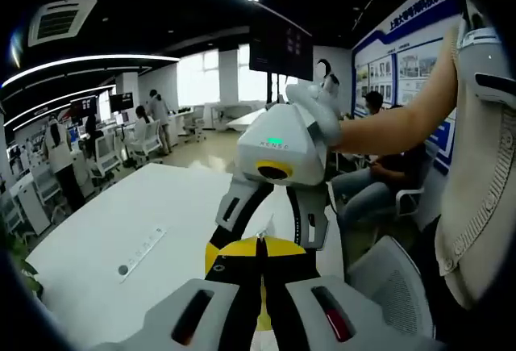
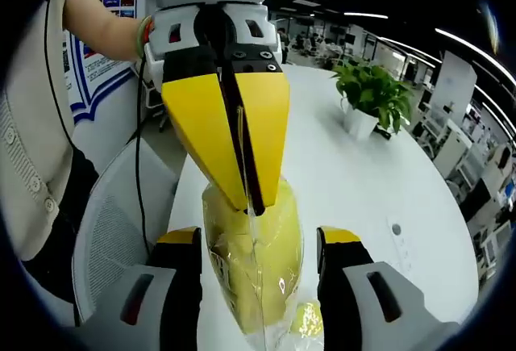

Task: Compare the silicone blocks by pressing each to a similar depth, holding the contact briefly, and releasing to observe deformation and rebound differences across the visible hardness samples.

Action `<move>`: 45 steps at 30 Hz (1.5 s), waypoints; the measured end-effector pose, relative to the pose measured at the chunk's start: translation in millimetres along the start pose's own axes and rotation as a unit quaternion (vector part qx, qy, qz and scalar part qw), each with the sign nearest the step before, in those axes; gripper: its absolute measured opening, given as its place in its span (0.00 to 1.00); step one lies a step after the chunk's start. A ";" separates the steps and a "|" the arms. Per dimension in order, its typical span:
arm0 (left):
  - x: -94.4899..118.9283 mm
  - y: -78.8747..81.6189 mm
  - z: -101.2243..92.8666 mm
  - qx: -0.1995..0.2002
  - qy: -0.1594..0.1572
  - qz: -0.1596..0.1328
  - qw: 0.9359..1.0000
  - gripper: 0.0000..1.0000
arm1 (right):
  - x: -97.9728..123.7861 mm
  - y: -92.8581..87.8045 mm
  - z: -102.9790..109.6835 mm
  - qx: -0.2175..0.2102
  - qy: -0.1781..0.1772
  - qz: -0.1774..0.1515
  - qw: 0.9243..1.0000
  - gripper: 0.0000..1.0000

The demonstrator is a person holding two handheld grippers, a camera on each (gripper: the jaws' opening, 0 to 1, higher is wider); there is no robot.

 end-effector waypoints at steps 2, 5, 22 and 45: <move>0.1 1.7 -1.3 -0.004 -0.004 -0.001 1.000 0.00 | -1.0 -0.8 0.9 0.002 0.004 0.004 1.000 0.48; -0.1 3.7 -2.4 -0.011 -0.009 -0.001 1.000 0.00 | -1.8 -1.0 1.7 0.006 0.008 0.009 1.000 0.45; 0.4 7.5 -10.5 -0.037 -0.017 0.003 0.999 0.00 | -2.8 0.8 7.0 -0.011 0.024 0.016 1.000 0.27; 0.9 3.1 -12.9 -0.032 -0.023 0.003 0.999 0.00 | -5.7 1.7 7.9 0.009 0.034 0.044 0.998 0.08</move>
Point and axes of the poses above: the point that each gripper's makers call its tool centre point, and the gripper's own axes: x roughly backward along the fingers, z roughly to its left, y roughly out of its top, the point moved 9 cm from there along x, roughly backward along the fingers, and after that the axes turned 6 degrees about -y, right-handed, at the moved point
